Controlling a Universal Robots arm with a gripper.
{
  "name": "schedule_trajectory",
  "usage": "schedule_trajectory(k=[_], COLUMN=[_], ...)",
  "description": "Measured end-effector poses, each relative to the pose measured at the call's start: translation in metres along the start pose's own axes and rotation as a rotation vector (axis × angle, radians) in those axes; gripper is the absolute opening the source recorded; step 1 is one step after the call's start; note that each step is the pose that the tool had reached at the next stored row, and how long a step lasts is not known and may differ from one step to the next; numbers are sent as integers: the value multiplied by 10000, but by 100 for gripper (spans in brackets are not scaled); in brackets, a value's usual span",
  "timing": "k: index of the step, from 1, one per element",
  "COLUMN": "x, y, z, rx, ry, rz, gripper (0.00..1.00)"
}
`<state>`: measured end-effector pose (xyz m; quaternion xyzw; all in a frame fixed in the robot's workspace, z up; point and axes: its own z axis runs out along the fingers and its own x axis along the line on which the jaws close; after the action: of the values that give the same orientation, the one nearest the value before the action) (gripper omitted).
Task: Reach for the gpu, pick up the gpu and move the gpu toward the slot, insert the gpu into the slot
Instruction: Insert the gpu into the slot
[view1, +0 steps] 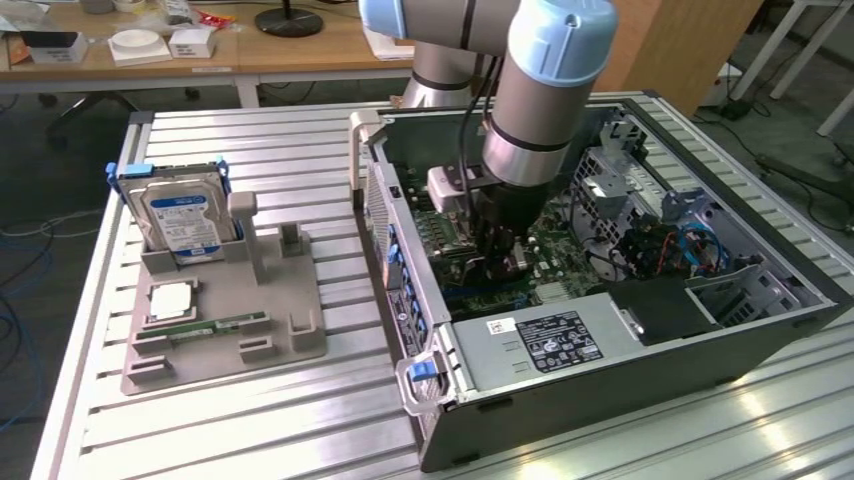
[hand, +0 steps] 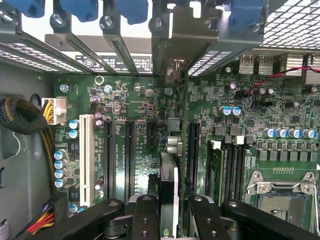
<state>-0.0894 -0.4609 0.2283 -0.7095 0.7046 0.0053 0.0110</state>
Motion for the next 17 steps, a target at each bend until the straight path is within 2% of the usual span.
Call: schedule_trajectory(k=[6,17], x=[1,2], y=[8,10], z=[38,50], rx=[10,5], ry=[-7,-6], rz=[0,0], gripper=[27,27])
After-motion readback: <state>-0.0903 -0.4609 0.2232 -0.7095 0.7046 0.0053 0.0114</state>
